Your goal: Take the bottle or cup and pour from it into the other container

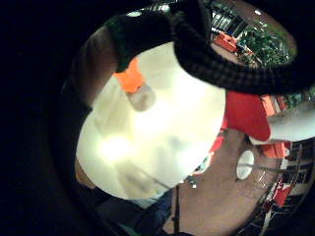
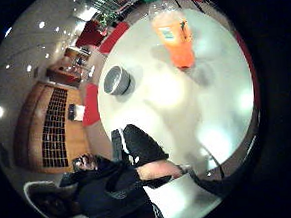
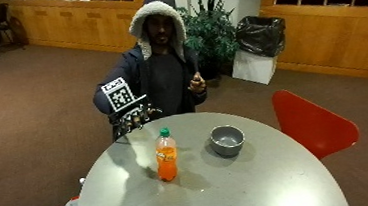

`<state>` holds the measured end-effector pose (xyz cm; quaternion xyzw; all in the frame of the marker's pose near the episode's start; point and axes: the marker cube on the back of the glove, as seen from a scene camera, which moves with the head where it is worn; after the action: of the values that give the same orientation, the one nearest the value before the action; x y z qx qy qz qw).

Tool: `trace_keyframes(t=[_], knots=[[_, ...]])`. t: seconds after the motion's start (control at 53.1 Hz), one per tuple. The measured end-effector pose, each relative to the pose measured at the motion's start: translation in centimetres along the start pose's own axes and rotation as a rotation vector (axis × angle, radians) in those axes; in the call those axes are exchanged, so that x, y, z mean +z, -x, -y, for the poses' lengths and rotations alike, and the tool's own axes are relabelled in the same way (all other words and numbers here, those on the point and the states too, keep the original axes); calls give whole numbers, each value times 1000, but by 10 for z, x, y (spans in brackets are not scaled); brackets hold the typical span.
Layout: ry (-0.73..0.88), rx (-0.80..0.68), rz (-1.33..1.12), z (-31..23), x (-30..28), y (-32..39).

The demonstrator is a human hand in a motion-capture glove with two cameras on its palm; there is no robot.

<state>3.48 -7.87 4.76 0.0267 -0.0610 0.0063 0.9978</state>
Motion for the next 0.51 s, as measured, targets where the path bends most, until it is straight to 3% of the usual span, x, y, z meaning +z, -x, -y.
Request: trace_keyframes(t=[0.264,0.452,0.509], knots=[[37,68,173,69,44,-23],[18,65,497,96,76,-19],[-55,43,596,109,85,-15]])
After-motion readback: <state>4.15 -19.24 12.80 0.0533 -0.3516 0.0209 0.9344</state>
